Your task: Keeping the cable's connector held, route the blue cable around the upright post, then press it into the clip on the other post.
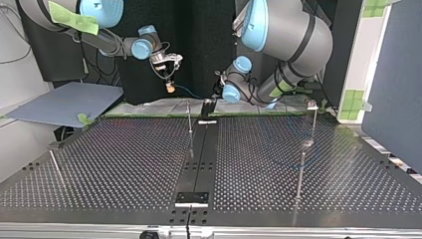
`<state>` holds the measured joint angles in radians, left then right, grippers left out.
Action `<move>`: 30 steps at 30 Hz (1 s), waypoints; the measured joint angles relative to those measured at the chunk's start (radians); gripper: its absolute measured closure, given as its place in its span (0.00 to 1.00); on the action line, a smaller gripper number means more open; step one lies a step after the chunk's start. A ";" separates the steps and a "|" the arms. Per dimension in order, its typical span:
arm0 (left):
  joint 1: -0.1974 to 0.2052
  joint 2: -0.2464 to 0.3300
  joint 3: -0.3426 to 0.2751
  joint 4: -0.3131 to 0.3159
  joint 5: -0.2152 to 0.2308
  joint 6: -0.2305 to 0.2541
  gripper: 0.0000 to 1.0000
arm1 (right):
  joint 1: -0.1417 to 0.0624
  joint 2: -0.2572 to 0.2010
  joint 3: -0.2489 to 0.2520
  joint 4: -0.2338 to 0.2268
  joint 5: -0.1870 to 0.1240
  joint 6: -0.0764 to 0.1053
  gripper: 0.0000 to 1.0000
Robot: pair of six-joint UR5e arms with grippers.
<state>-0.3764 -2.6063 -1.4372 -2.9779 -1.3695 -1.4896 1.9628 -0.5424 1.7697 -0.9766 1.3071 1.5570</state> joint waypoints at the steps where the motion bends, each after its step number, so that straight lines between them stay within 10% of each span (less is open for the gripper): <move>1: -0.002 0.000 0.000 0.005 -0.002 -0.003 0.02 | 0.000 0.000 0.000 0.000 0.000 0.000 1.00; 20: -0.034 -0.020 0.000 0.130 -0.164 -0.173 0.02 | 0.000 0.000 -0.002 -0.003 -0.002 0.002 1.00; 30: -0.045 -0.075 0.000 0.153 -0.150 -0.258 0.02 | 0.000 0.000 -0.007 0.002 -0.006 -0.001 1.00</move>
<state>-0.4218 -2.6817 -1.4370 -2.8247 -1.5196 -1.7471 1.9628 -0.5424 1.7623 -0.9750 1.3010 1.5559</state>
